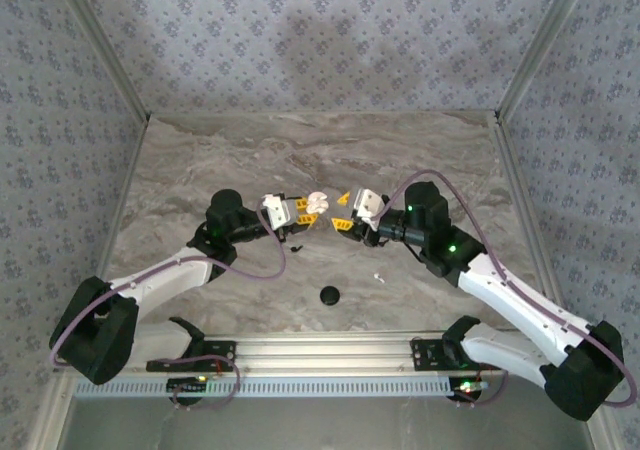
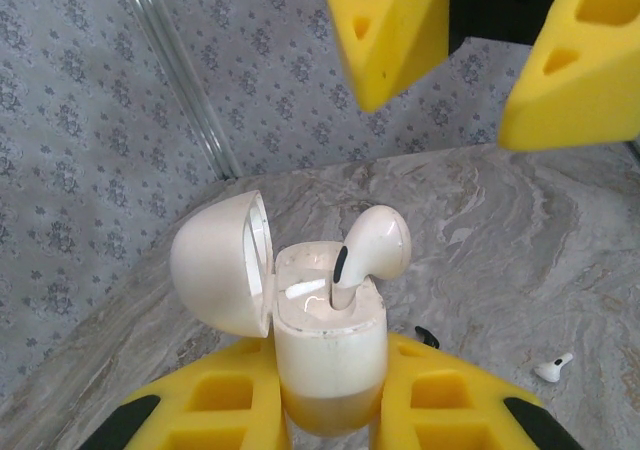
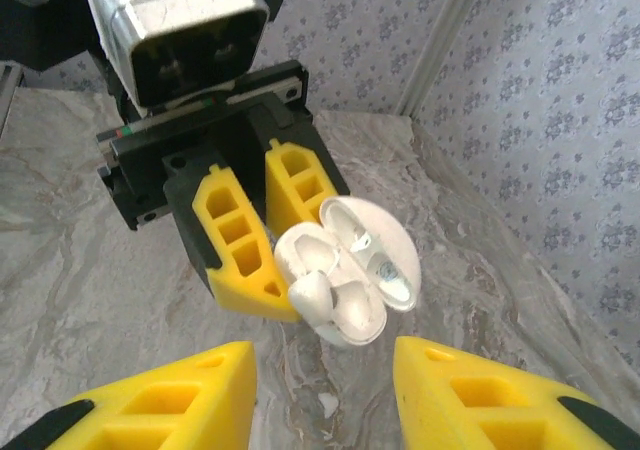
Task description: Insert the wireless bluetooth earbuds into the charging case
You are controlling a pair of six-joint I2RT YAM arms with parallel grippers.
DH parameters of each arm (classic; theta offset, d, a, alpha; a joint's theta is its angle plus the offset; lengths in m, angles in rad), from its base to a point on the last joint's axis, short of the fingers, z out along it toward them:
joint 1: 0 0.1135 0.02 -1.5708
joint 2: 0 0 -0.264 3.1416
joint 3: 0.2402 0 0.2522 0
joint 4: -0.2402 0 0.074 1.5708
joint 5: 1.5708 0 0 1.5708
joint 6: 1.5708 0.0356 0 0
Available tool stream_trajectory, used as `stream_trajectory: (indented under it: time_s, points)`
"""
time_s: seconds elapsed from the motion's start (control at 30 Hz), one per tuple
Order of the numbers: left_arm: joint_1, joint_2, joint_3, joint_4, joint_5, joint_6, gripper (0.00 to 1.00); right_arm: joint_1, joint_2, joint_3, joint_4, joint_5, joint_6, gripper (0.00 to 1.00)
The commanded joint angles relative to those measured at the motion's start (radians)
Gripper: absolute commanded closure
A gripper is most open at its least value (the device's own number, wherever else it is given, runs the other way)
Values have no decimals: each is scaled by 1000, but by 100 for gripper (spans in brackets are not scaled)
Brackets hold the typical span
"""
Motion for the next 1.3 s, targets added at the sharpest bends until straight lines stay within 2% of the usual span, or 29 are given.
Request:
stream_trajectory:
  time_s: [0.0, 0.7, 0.9, 1.27]
  points:
    - [-7, -22, 4, 25, 1, -2, 89, 0, 20, -1, 17, -26, 21, 60]
    - [-6, -27, 8, 20, -3, -2, 89, 19, 130, 53, 56, -51, -8, 70]
    - [-6, -22, 9, 23, -3, -5, 89, 24, 143, 67, 52, -68, -13, 78]
    - [-6, -15, 8, 26, -4, -4, 89, 40, 158, 90, 28, -75, -30, 83]
